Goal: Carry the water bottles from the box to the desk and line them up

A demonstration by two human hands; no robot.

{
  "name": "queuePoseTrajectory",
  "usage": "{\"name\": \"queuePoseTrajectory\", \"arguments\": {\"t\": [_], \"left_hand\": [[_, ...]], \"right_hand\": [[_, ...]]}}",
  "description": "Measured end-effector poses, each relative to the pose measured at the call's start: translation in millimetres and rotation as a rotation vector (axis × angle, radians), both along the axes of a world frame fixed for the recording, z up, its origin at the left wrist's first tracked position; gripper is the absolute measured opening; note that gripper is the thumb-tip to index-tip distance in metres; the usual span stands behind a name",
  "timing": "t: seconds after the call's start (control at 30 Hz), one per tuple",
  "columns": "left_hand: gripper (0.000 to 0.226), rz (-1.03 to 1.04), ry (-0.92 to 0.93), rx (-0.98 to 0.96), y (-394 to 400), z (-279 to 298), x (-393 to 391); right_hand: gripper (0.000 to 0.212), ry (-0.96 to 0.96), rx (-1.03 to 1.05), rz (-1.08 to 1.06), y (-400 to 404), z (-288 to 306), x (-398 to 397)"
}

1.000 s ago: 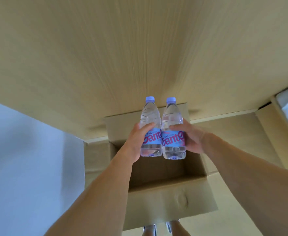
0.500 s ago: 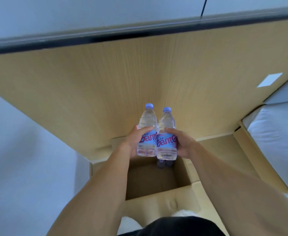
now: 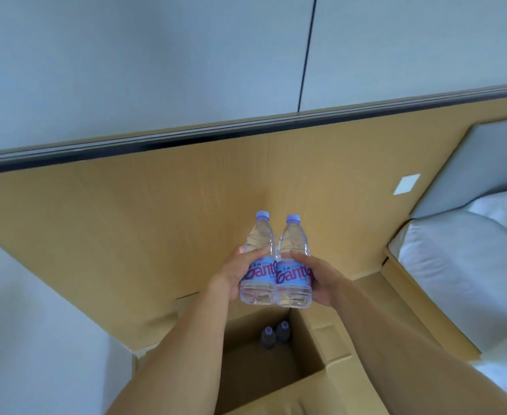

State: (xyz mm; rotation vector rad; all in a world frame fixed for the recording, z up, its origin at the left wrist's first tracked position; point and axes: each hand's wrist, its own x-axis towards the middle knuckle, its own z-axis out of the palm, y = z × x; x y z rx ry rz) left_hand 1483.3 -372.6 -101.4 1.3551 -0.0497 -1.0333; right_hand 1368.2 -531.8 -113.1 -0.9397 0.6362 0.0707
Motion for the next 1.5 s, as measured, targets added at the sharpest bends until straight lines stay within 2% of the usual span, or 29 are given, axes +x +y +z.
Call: {"name": "queuePoseTrajectory", "arguments": {"t": [0.13, 0.3, 0.6, 0.73, 0.87, 1.03, 1.13, 1.33, 1.5], "left_hand": [[0.048, -0.064, 0.006, 0.018, -23, -9, -13], [0.045, -0.142, 0.021, 0.035, -64, -17, -44], [0.036, -0.389, -0.017, 0.008, -173, -10, -150], [0.036, -0.54, -0.03, 0.015, -221, -5, -225], [0.024, -0.726, -0.039, -0.009, -263, 1, -313], [0.053, -0.954, -0.064, 0.0, -303, 3, -432], [0.059, -1.073, -0.064, 0.012, -318, 4, -505], [0.056, -1.409, -0.055, -0.038, -325, 5, -641], [0.053, -1.652, -0.048, -0.02, -320, 7, -731]], "right_hand": [[0.056, 0.017, 0.026, -0.056, -14, 1, -27], [0.061, 0.062, 0.006, -0.133, -44, -1, -74], [0.051, 0.058, 0.029, -0.396, -114, -2, -210], [0.059, 0.044, -0.004, -0.541, -139, -2, -293], [0.05, 0.072, -0.008, -0.683, -154, -5, -389], [0.056, 0.092, -0.024, -0.886, -153, -6, -513], [0.058, 0.125, -0.022, -1.02, -139, -5, -586], [0.05, 0.155, -0.017, -1.323, -88, -1, -710], [0.059, 0.208, -0.03, -1.558, -40, -2, -780]]}}
